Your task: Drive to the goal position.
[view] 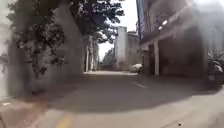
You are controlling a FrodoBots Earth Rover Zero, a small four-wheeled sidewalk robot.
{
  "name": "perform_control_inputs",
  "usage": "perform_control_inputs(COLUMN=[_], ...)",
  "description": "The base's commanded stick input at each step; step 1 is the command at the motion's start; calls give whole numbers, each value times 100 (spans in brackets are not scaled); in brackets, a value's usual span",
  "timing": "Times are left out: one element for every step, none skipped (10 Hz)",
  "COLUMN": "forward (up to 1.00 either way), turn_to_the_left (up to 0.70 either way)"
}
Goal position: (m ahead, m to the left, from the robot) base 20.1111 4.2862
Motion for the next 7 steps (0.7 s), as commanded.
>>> perform_control_inputs(forward=[100, 100, 100, 100, 100, 100, 100], turn_to_the_left=[6, 6, 6, 6, 6, 6, 6])
